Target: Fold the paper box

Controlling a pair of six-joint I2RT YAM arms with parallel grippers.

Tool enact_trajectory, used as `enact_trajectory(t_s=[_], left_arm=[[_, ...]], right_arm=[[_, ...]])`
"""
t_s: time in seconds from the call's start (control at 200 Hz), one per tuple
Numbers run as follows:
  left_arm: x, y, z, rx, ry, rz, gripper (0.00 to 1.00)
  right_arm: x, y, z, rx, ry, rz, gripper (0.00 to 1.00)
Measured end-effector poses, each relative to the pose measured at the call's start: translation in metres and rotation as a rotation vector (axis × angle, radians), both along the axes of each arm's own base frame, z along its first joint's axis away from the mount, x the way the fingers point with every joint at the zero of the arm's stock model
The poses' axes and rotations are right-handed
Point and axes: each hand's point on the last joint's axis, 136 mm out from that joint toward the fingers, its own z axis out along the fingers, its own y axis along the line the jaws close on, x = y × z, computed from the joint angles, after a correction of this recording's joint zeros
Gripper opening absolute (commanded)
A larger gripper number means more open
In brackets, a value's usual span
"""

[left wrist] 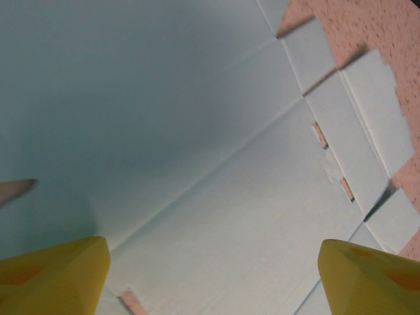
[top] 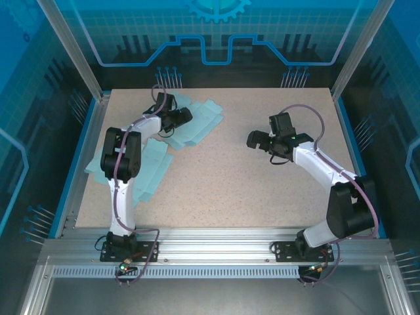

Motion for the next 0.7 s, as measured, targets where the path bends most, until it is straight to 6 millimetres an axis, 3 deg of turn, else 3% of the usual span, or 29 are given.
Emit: enact_trajectory(t_s=[0.21,0.5,0.695], left_arm=[[-0.003,-0.041,-0.014,0.011,0.03,-0.105,0.72],[-0.016,-0.095,-0.016,-0.003,0.036,-0.229,0.62],[-0.03,-0.131,-0.018,-0.054,0.032,-0.296,0.56]], right_arm=[[0.003,0.0,0.005,0.0,-0.01,-0.003,1.0],[0.009,-0.004,0.004,0.033,-0.01,-0.028,1.0],[0.023,0.009,-0.018,0.121,0.027,-0.028,1.0]])
